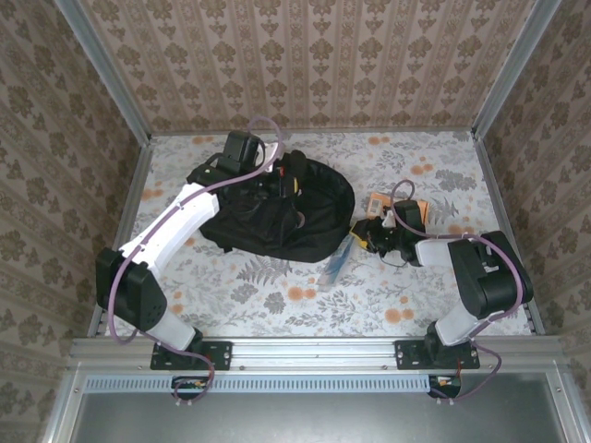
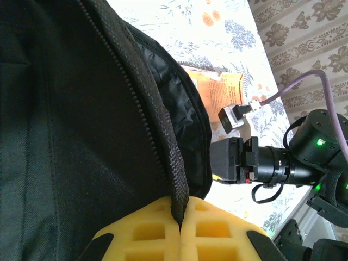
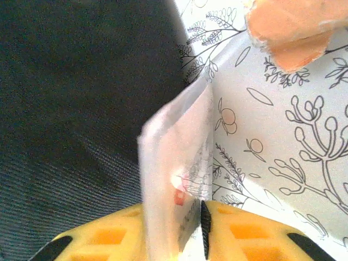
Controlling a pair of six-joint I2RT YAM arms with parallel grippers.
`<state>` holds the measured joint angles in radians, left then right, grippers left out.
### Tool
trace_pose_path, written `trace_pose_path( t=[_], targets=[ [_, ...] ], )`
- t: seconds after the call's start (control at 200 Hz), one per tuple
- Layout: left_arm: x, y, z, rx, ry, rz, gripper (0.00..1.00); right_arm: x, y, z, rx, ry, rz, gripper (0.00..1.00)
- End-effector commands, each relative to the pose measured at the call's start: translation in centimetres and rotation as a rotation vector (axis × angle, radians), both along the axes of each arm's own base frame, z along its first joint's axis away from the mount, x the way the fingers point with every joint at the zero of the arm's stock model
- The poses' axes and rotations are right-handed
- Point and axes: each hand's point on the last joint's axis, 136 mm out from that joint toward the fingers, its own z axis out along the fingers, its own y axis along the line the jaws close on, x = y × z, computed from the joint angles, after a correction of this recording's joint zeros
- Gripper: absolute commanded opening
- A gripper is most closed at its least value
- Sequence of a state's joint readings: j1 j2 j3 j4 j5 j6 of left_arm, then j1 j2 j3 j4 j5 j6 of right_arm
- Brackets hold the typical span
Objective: Pack books, pencil case, and school supplies into a backpack
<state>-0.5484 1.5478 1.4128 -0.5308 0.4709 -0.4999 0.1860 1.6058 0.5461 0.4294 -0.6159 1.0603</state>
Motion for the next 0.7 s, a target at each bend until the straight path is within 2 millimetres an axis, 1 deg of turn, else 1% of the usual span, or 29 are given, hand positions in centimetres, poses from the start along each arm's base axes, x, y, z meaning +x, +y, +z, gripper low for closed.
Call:
trace_pose_path(
  t=[0.0,0.09,0.245,0.295,0.315,0.395,0.41,0.42,0.48,0.56,0.62,0.695],
  targets=[
    [-0.2,0.3,0.1,0.02,-0.015,-0.014,0.0,0.4,0.1,0.5,-0.014,-0.037,0.003,0.26],
    [0.1,0.8,0.5,0.02,-0.024,0.004,0.0,-0.3,-0.5,0.3,-0.056,-0.03,0.003,0.19],
    [0.6,1.5,1.8,-0.006,-0.039,0.021,0.0,-1.3,-1.1,0.4,-0.112,-0.028,0.017,0.04],
    [0.7,1.7,2.2,-0.011,-0.045,0.029,0.0,-1.8,-1.4,0.3,-0.135,-0.019,0.017,0.02],
    [0.7,1.8,2.4,-0.012,-0.045,0.033,0.0,-1.9,-1.6,0.3,-0.146,-0.015,0.016,0.0],
    [0.8,2.1,3.3,-0.026,-0.058,0.045,0.0,-2.8,-2.5,0.4,-0.2,-0.008,0.004,0.0],
    [0.7,2.2,3.6,-0.029,-0.062,0.045,0.0,-3.1,-2.7,0.1,-0.217,0.007,0.001,0.0],
    [0.7,2.2,3.6,-0.029,-0.063,0.046,0.0,-3.1,-2.9,0.6,-0.225,-0.008,-0.006,0.0],
    [0.6,2.4,4.4,-0.033,-0.073,0.052,0.0,-3.8,-4.0,1.1,-0.284,-0.003,-0.025,0.0],
    [0.4,2.8,5.6,-0.047,-0.083,0.054,0.0,-4.8,-5.1,2.8,-0.331,-0.022,-0.054,0.0],
    [0.3,3.1,6.7,-0.058,-0.095,0.057,0.0,-5.5,-5.8,4.9,-0.354,-0.058,-0.078,0.0],
    [0.2,3.3,8.1,-0.07,-0.105,0.054,0.0,-6.0,-6.0,8.6,-0.342,-0.138,-0.097,0.0]
  ],
)
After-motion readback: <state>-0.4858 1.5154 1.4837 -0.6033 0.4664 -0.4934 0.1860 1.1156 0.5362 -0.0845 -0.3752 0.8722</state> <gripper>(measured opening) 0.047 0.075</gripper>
